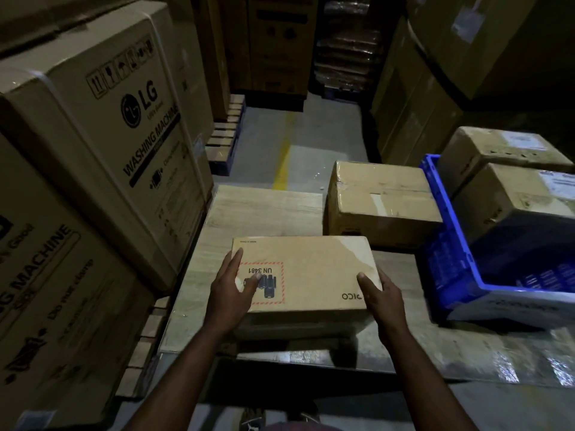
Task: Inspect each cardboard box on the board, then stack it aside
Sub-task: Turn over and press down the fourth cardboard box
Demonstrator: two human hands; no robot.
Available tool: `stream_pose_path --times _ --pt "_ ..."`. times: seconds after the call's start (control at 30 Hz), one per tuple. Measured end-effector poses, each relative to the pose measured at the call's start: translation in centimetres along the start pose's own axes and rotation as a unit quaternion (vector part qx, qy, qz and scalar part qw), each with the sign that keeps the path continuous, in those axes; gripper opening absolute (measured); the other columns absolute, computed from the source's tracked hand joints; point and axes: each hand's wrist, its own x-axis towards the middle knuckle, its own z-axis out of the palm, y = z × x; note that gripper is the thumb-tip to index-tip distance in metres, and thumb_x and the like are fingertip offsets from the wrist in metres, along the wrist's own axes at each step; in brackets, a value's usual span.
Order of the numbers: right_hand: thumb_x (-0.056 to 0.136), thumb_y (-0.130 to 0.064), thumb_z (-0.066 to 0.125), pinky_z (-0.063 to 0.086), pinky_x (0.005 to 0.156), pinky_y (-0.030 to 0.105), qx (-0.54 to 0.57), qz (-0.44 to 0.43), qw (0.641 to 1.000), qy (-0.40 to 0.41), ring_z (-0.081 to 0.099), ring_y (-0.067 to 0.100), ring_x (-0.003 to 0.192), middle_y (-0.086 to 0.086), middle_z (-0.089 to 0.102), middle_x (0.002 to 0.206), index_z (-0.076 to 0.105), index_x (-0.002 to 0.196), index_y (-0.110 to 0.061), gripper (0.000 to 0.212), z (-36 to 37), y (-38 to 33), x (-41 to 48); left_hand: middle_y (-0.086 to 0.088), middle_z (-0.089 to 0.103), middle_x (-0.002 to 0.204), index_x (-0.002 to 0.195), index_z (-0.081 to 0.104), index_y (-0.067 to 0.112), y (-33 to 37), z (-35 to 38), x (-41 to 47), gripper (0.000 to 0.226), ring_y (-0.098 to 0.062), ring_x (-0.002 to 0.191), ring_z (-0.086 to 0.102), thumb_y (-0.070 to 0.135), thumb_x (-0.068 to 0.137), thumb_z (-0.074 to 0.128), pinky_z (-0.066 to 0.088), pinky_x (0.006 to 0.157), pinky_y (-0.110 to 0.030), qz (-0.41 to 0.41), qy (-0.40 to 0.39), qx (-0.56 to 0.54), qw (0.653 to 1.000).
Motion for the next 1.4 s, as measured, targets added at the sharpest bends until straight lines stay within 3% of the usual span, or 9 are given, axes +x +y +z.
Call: stream_pose_path --times 0.23,0.3,0.37,0.53,0.73,0.9,1.03,1.17,1.4 --pt "0.099 -0.015 0.055 0.055 0.067 0.024 0.025 -0.048 0.998 -0.01 0.067 0.006 0.094 -0.002 0.069 0.121 0.056 0.141 -0.03 0.045 -0.7 -4.3 -0.9 0.004 0.057 0.13 0.156 0.028 0.021 -0.6 -0.7 0.2 0.077 -0.012 0.114 0.055 0.038 0.092 0.067 0.046 0.088 -0.025 -0.038 0.003 -0.03 0.999" --pt "0.099 -0.019 0.057 0.059 0.08 0.035 0.035 -0.084 0.995 -0.029 0.068 0.01 0.101 -0.001 0.068 0.126 0.055 0.142 -0.029 0.044 -1.2 -6.2 -1.2 0.007 0.06 0.121 0.157 0.025 0.025 -1.0 -0.7 0.4 0.077 -0.014 0.107 0.06 0.041 0.093 0.065 0.051 0.084 -0.029 -0.05 -0.019 -0.035 0.998" --pt "0.098 -0.029 0.059 0.056 0.095 0.049 0.018 -0.123 0.991 -0.054 0.067 0.016 0.112 -0.002 0.068 0.129 0.056 0.141 -0.031 0.044 -1.4 -8.1 -1.6 0.004 0.062 0.126 0.157 0.026 0.024 -1.3 -0.3 0.5 0.071 -0.02 0.114 0.062 0.042 0.096 0.059 0.051 0.087 -0.03 -0.049 -0.053 -0.033 0.997" --pt "0.093 -0.061 0.044 0.051 0.103 0.051 -0.033 -0.154 0.983 -0.094 0.062 0.012 0.12 -0.009 0.067 0.131 0.062 0.13 -0.048 0.043 -0.2 -10.7 -3.5 -0.007 0.027 0.162 0.158 0.022 0.016 1.4 0.9 -0.4 0.067 -0.028 0.143 0.036 0.042 0.101 0.048 0.036 0.108 -0.033 -0.08 -0.055 0.001 0.995" --pt "0.105 -0.028 0.041 0.048 0.105 0.033 0.153 -0.092 0.962 -0.207 0.063 0.014 0.122 0.001 0.068 0.13 0.062 0.133 -0.009 0.04 2.3 -11.2 -6.2 0.006 0.016 0.166 0.157 0.014 0.034 9.7 -1.0 -2.0 0.087 -0.014 0.15 0.02 0.075 0.084 0.036 0.024 0.122 -0.044 0.07 -0.068 -0.134 0.986" --pt "0.104 -0.019 0.052 0.058 0.089 0.029 0.054 -0.133 0.988 -0.047 0.067 0.008 0.11 -0.005 0.07 0.123 0.064 0.131 -0.024 0.03 1.7 -9.2 -4.2 0.013 0.009 0.164 0.158 0.016 0.029 10.5 -3.1 -0.8 0.081 0.002 0.144 0.015 0.022 0.094 0.065 0.026 0.11 -0.009 0.099 -0.018 -0.097 0.99" --pt "0.099 -0.031 0.059 0.05 0.097 0.037 -0.106 -0.077 0.991 -0.012 0.055 0.01 0.119 -0.009 0.053 0.139 0.048 0.148 -0.026 0.05 0.7 -6.1 -2.5 0.01 0.023 0.164 0.155 0.031 0.035 7.3 -4.7 0.4 0.075 -0.009 0.147 0.025 0.012 0.09 0.062 0.038 0.114 -0.027 0.051 -0.009 -0.162 0.985" --pt "0.102 -0.045 0.049 0.053 0.099 0.041 0.022 0.054 0.989 -0.134 0.063 0.015 0.114 -0.003 0.068 0.125 0.063 0.125 -0.03 0.031 2.4 -4.8 -3.3 0.015 0.03 0.16 0.151 0.037 0.037 5.4 -5.5 0.7 0.075 -0.008 0.146 0.032 0.023 0.08 0.056 0.039 0.115 -0.045 0.043 -0.002 -0.213 0.976" --pt "0.101 -0.05 0.048 0.056 0.093 0.042 -0.044 -0.062 0.992 -0.102 0.066 0.01 0.105 -0.011 0.072 0.112 0.067 0.116 -0.041 0.026 2.8 -5.5 -3.2 0.01 0.038 0.157 0.152 0.036 0.038 2.6 -5.5 0.4 0.076 -0.014 0.144 0.037 0.033 0.079 0.059 0.036 0.116 -0.05 0.026 -0.004 -0.253 0.967"
